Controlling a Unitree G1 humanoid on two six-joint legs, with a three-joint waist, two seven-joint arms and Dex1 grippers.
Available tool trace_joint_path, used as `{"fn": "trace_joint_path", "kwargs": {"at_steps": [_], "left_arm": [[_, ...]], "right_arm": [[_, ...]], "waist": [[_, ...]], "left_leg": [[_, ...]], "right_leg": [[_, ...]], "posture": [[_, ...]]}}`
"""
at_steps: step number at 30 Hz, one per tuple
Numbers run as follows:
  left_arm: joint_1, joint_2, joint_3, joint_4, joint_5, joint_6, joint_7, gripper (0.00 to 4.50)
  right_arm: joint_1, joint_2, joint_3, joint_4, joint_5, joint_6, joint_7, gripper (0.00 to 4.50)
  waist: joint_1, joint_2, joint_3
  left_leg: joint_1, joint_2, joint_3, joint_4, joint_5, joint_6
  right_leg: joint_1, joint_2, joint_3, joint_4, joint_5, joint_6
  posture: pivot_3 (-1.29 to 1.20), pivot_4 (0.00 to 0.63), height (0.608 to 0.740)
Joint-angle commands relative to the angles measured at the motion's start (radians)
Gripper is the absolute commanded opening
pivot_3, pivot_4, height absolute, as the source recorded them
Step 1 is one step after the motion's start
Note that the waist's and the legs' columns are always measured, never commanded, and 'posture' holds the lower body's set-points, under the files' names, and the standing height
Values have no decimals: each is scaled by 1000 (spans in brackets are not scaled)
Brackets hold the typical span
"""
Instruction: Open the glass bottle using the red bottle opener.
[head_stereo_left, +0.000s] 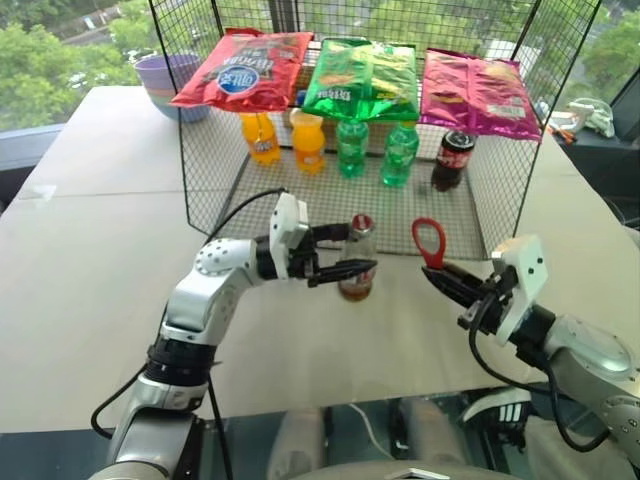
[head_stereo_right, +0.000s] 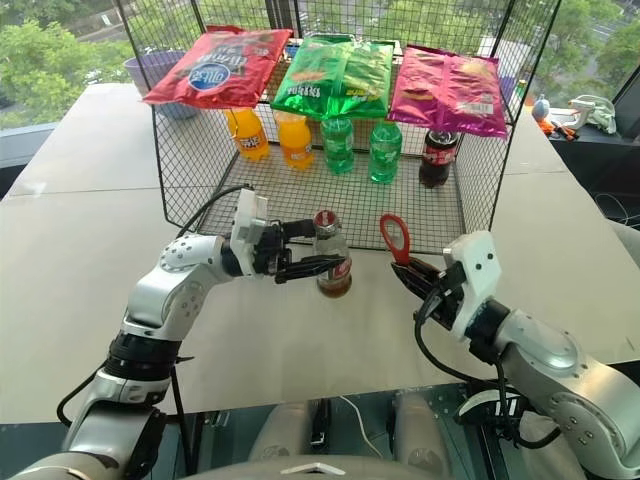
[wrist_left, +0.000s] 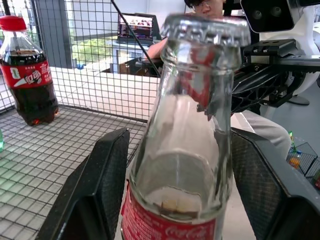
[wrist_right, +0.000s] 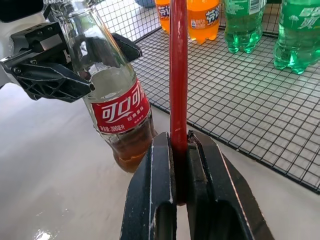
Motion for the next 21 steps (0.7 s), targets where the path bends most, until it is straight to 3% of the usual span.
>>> {"fn": "trace_joint_path", "kwargs": {"at_steps": [1, 13, 14, 16, 21], "left_arm": [[-19, -3, -4, -5, 2, -5, -9, 3135], [-38, -4, -17, 2, -4, 15, -26, 3135], [-40, -4, -18, 2, -4, 17, -26, 2596], [-42, -3, -17, 1, -4, 20, -28, 2185], [-43, -1, -16, 4, 1, 18, -32, 2185]], "right_arm": [[-21, 3, -1, -50, -10, -4, 11, 0], [-186, -59, 126, -60, -292, -39, 97, 0], [-199, -59, 144, -56, -323, -47, 103, 0], [-219, -62, 172, -48, -379, -59, 117, 0], [-262, -72, 234, -22, -538, -106, 146, 0]], "waist": [[0, 0, 0], [0, 0, 0], [0, 0, 0], [0, 0, 0], [0, 0, 0]], "left_leg": [[0, 0, 0, 0, 0, 0], [2, 0, 2, 0, 0, 0], [2, 0, 2, 0, 0, 0], [2, 0, 1, 0, 0, 0], [2, 0, 2, 0, 0, 0]], "right_leg": [[0, 0, 0, 0, 0, 0], [0, 0, 2, 1, 0, 0], [0, 0, 1, 1, 0, 0], [0, 0, 1, 1, 0, 0], [0, 0, 2, 1, 0, 0]], "posture": [[0, 150, 740], [0, 150, 740], [0, 150, 740], [0, 150, 740], [0, 150, 740]]}}
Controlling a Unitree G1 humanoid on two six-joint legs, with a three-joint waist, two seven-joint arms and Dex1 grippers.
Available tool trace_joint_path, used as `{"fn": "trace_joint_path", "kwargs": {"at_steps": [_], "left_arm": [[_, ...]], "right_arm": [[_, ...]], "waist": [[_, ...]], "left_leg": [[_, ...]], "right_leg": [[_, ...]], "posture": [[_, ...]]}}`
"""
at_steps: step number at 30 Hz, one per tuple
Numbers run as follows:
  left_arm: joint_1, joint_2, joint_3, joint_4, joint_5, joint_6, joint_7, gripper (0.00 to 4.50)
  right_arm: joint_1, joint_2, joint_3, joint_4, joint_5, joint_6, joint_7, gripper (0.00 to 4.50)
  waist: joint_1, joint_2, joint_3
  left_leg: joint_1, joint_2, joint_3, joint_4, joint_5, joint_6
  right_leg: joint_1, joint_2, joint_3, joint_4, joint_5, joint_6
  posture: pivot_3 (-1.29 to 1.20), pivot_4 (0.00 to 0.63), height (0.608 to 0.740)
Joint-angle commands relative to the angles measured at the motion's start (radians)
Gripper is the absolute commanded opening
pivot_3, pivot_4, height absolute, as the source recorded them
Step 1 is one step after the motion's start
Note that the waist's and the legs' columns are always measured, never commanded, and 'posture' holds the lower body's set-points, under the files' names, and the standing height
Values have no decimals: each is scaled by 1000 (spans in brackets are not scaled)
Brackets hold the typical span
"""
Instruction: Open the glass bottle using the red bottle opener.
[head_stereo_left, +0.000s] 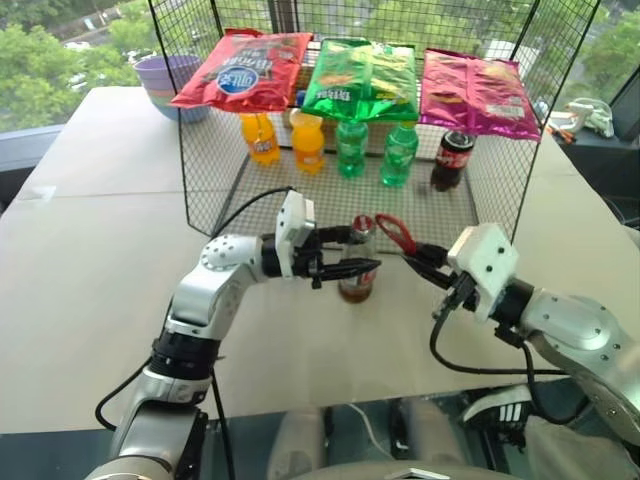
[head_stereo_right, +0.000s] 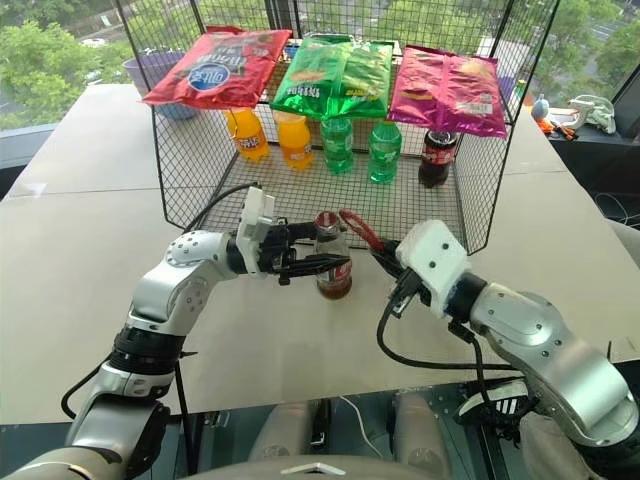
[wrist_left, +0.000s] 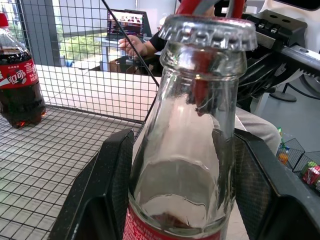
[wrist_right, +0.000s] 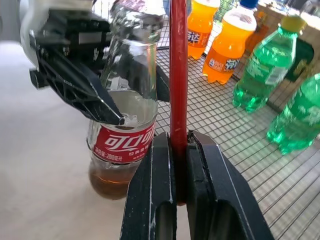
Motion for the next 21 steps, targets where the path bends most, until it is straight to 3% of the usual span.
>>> {"fn": "trace_joint_path", "kwargs": {"at_steps": [1, 11, 21], "left_arm": [[-14, 2, 4, -14, -2, -5, -10, 2185], [-26, -2, 9, 9, 0, -8, -10, 2185], [-46, -3, 19, -5, -18, 40, 6, 2185]], "right_arm": [[-31, 1, 26, -4, -111, -56, 14, 0], [-92, 0, 193, 98, -517, -231, 17, 0], [-28, 50, 274, 188, -832, -461, 13, 0]], "waist": [[0, 0, 0], [0, 0, 0], [0, 0, 0]], "left_leg": [[0, 0, 0, 0, 0, 0], [0, 0, 3, 0, 0, 0], [1, 0, 6, 0, 0, 0]], "right_leg": [[0, 0, 0, 0, 0, 0], [0, 0, 0, 0, 0, 0], [0, 0, 0, 0, 0, 0]], "posture": [[0, 150, 740], [0, 150, 740], [0, 150, 740]]}}
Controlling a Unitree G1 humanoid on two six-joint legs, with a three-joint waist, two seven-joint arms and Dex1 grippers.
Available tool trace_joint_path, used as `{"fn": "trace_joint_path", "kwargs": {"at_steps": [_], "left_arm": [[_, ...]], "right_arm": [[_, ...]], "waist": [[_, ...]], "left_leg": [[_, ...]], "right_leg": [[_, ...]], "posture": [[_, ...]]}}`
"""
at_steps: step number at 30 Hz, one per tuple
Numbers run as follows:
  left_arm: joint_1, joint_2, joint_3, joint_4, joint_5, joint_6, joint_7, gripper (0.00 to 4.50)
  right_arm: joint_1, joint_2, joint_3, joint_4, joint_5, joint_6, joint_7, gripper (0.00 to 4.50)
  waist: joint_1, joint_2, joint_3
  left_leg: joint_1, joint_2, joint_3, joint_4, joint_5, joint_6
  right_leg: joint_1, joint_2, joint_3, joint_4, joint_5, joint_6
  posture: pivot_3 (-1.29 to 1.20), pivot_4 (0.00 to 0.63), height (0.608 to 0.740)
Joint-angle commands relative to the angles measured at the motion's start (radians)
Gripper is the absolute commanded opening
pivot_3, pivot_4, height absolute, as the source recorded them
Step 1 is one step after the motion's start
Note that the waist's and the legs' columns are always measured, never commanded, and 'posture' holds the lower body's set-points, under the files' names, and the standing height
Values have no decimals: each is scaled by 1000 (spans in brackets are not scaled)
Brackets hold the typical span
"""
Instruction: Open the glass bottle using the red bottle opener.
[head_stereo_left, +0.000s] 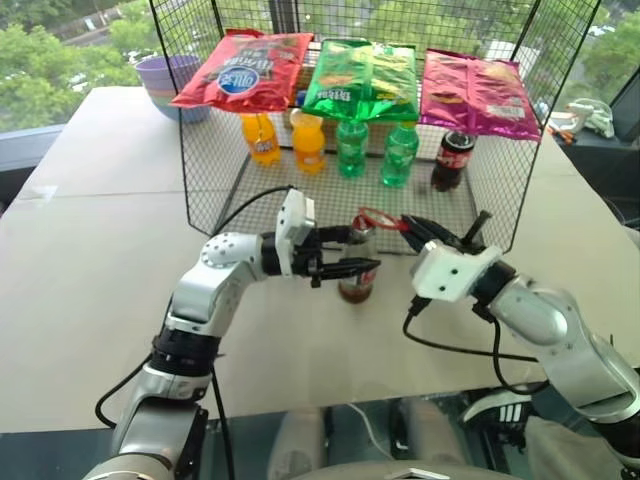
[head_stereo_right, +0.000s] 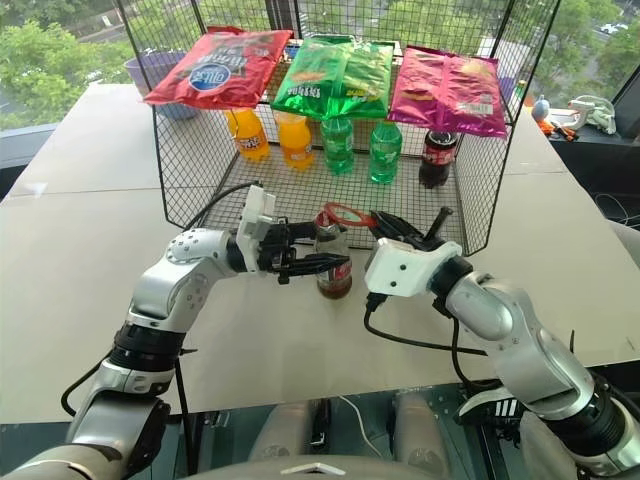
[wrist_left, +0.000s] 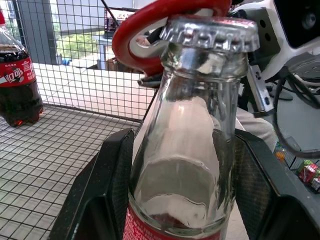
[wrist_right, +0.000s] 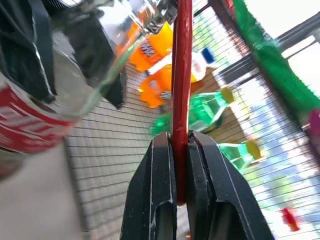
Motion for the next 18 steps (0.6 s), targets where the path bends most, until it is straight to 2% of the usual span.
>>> {"fn": "trace_joint_path", "kwargs": {"at_steps": [1, 5, 10, 18], "left_arm": [[-29, -8, 19, -26, -23, 26, 20, 2185], [-39, -12, 25, -35, -30, 52, 31, 2185], [-46, -9, 28, -52, -36, 84, 35, 2185], [-48, -8, 23, -72, -38, 115, 29, 2185]], "right_arm": [[40, 27, 56, 4, -94, -80, 14, 0], [72, 86, 66, 28, -163, -134, -10, 0], [118, 201, 47, 40, -143, -152, -22, 0], [104, 215, 113, 156, -298, -249, -12, 0]], "waist": [[0, 0, 0], [0, 0, 0], [-1, 0, 0], [-1, 0, 0]], "left_leg": [[0, 0, 0, 0, 0, 0], [2, 0, 1, 0, 0, 0], [4, 0, 1, 0, 0, 0], [4, 0, 1, 0, 0, 0]], "right_leg": [[0, 0, 0, 0, 0, 0], [2, 0, 0, 0, 0, 0], [3, 0, 1, 0, 0, 0], [3, 0, 1, 0, 0, 0]], "posture": [[0, 150, 740], [0, 150, 740], [0, 150, 740], [0, 150, 740]]}}
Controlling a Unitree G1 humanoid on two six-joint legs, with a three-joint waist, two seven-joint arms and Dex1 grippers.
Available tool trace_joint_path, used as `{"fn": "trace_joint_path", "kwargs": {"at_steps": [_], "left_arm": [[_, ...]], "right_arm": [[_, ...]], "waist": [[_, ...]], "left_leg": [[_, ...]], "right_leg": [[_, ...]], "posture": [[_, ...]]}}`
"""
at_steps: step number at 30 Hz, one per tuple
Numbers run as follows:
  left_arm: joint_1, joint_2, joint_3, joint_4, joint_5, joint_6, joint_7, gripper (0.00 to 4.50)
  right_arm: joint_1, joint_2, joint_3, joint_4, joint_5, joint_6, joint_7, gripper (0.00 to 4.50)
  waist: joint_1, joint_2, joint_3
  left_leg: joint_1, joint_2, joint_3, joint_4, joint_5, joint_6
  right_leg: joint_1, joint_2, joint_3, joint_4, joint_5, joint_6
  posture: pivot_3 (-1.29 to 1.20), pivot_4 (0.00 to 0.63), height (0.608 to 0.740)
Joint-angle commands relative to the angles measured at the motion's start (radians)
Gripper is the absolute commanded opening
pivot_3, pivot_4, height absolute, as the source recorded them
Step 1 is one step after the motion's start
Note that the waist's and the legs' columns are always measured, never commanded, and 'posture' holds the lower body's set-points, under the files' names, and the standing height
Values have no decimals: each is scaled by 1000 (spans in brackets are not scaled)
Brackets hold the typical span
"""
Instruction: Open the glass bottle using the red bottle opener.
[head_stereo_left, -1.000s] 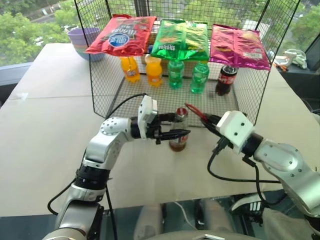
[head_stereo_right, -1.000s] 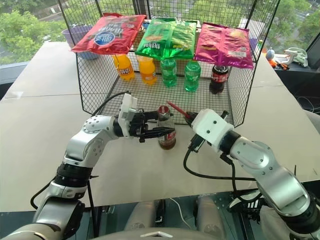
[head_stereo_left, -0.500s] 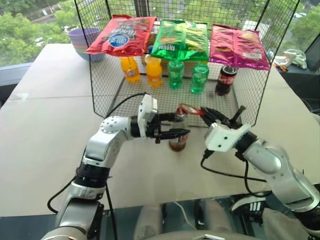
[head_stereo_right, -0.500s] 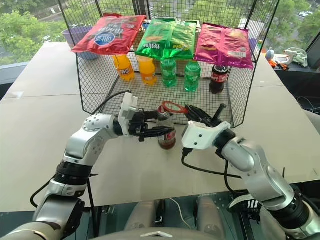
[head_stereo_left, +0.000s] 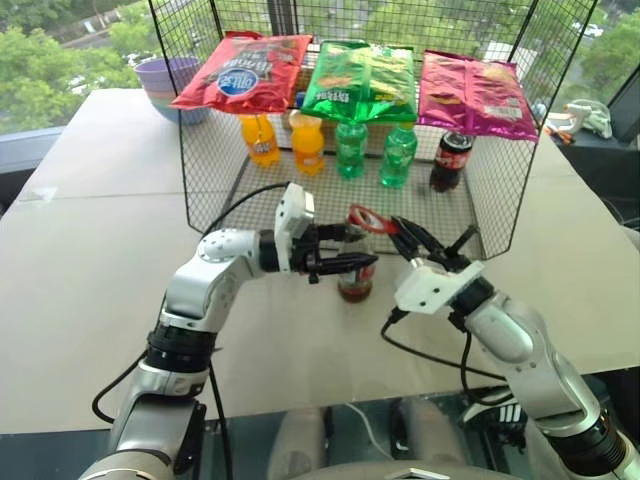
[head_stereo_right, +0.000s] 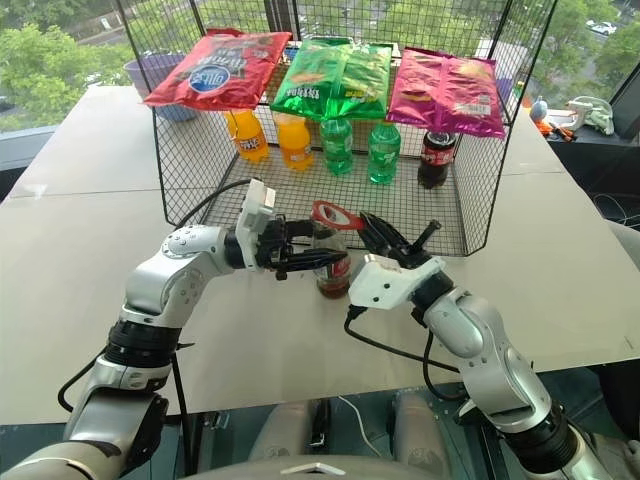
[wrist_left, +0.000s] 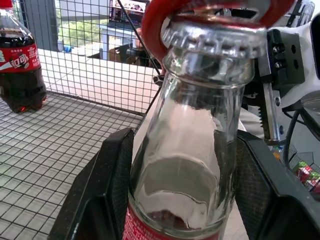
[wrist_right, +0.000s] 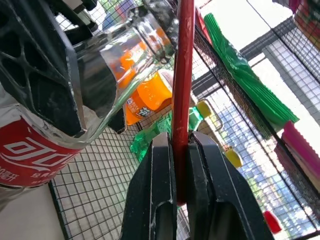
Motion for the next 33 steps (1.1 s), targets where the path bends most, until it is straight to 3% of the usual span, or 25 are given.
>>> {"fn": "trace_joint_path", "kwargs": {"at_steps": [1, 7, 13, 25, 33], "left_arm": [[-32, -18, 2, -52, -32, 8, 5, 2185], [-28, -20, -6, -54, -25, 1, -2, 2185], [-29, -22, -9, -41, -13, -12, -13, 2185], [-10, -37, -17, -12, 32, -59, -24, 2185], [-1, -39, -20, 5, 40, -87, -33, 2185]], "right_arm": [[22, -5, 119, 80, -109, -77, 38, 0], [46, 16, 111, 154, -222, -96, 4, 0], [59, -32, 87, 140, -294, -124, 45, 0], [-99, -231, -38, 76, -219, -172, 256, 0], [-176, -294, -89, 65, -140, -221, 338, 0]], "waist": [[0, 0, 0], [0, 0, -2], [0, 2, -6], [2, 3, -8], [2, 3, -8]], "left_leg": [[0, 0, 0, 0, 0, 0], [3, 0, 0, 0, 0, 0], [4, 0, 0, 0, 0, 0], [4, -1, -1, 0, 0, 0], [4, -1, -1, 0, 0, 0]], "right_leg": [[0, 0, 0, 0, 0, 0], [3, 0, 0, 0, 0, 0], [3, 0, 0, 0, 0, 0], [5, -1, 0, 0, -1, 2], [5, -1, -1, -1, -1, 1]], "posture": [[0, 150, 740], [0, 150, 740], [0, 150, 740], [0, 150, 740], [0, 150, 740]]}}
